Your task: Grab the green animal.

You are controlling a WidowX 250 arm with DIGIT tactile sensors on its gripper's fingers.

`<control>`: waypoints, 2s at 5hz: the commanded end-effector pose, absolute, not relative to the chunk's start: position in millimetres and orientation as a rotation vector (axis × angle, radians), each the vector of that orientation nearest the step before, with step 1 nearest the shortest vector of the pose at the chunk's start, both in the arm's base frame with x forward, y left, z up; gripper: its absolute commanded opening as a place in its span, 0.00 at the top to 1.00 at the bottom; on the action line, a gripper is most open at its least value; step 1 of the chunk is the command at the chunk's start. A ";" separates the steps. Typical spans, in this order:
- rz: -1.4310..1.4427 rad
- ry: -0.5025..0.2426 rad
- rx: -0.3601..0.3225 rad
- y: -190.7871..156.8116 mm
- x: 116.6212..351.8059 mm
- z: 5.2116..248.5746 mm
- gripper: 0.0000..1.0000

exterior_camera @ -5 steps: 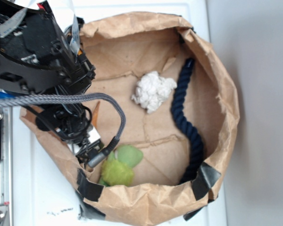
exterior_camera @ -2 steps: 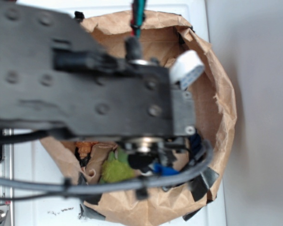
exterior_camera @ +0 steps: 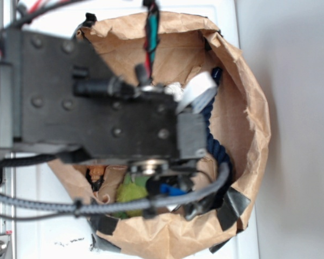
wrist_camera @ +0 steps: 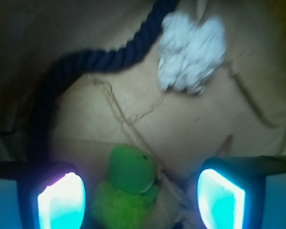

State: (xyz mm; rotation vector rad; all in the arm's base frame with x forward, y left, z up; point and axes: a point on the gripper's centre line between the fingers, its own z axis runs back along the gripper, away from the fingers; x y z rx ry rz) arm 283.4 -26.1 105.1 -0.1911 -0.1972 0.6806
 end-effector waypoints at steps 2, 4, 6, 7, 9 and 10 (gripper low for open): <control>0.633 -0.201 -0.223 -66.5 254.4 99.9 0.00; 0.589 -0.152 -0.269 -87.9 225.6 87.7 0.00; 0.675 -0.189 -0.198 -88.3 234.5 80.8 0.00; 0.685 -0.163 -0.191 -79.1 261.1 74.6 0.00; 0.697 -0.165 -0.221 -79.4 260.8 81.2 0.00; 0.693 -0.174 -0.227 -79.8 259.0 82.0 0.00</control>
